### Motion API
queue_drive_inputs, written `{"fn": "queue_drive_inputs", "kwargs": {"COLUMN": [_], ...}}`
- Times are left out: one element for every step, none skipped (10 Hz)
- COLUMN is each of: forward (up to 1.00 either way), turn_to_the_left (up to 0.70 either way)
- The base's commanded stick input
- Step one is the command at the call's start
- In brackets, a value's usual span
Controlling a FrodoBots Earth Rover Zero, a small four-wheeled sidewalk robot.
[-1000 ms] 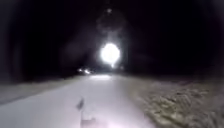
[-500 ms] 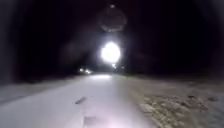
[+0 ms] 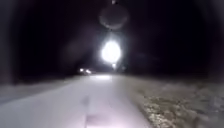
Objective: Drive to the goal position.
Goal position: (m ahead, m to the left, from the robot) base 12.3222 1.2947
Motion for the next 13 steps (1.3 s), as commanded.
{"fn": "queue_drive_inputs", "kwargs": {"forward": [1.0,1.0,1.0,1.0,1.0,1.0,1.0,1.0,1.0,1.0,1.0,1.0,1.0], "turn_to_the_left": [0.0,0.0,0.0,0.32,0.4,0.4,0.4,0.18,0.08,0.0,0.0,0.0,0.0]}}
